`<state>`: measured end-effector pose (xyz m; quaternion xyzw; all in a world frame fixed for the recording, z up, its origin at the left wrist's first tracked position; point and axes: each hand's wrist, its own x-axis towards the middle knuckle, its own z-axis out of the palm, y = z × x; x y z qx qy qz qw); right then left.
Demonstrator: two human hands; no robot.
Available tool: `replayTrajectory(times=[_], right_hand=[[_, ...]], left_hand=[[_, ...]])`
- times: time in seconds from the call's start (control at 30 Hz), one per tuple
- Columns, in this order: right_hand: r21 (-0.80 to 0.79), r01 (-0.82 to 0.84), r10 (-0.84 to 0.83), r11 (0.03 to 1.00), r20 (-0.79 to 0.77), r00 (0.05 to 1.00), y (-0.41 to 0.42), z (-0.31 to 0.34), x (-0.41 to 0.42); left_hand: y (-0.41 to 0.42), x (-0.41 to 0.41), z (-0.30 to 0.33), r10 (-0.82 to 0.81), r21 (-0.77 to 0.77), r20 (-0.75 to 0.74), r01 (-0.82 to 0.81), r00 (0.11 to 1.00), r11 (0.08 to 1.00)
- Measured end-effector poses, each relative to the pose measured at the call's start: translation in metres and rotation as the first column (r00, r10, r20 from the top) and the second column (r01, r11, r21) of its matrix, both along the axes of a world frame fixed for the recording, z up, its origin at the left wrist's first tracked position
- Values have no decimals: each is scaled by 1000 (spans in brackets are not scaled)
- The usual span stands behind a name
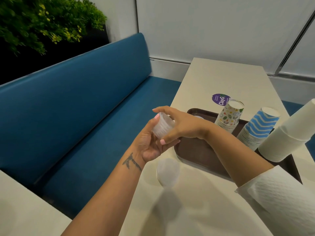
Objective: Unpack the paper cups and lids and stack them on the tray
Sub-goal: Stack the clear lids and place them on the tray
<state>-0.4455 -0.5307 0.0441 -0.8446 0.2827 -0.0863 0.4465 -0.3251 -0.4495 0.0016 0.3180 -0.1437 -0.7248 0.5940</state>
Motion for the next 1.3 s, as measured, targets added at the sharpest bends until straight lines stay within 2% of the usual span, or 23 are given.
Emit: replayTrajectory(times=[0.1, 0.3, 0.53, 0.87, 1.07, 1.17, 1.23, 1.3], right_hand=[[64, 22, -23, 998, 7, 1000, -11, 0, -3], [88, 24, -24, 996, -8, 1000, -28, -5, -5], [149, 36, -38, 988, 10, 999, -42, -11, -6], [74, 47, -43, 996, -43, 998, -65, -5, -10], [25, 148, -147, 989, -33, 989, -90, -4, -11], [-48, 269, -271, 962, -42, 962, -108, -5, -16], [-188, 291, -321, 938, -157, 934, -122, -10, -21], [-330, 243, -352, 912, -324, 878, -134, -20, -25]], left_hand=[[-7, 7, -6, -8, 14, 11, 8, 1000, 1000], [-18, 11, -16, -50, 38, 26, 49, 998, 998], [-29, 12, -26, -84, 28, -16, 84, 996, 996], [-57, 6, -26, -71, 25, 18, 70, 997, 997], [-78, 4, -31, -76, 66, 5, 76, 997, 995], [-86, 5, -37, -39, 125, -32, 43, 999, 991], [-90, 9, -41, 0, 156, -33, 5, 999, 988], [-93, 12, -46, 19, 170, -38, -12, 999, 985]])
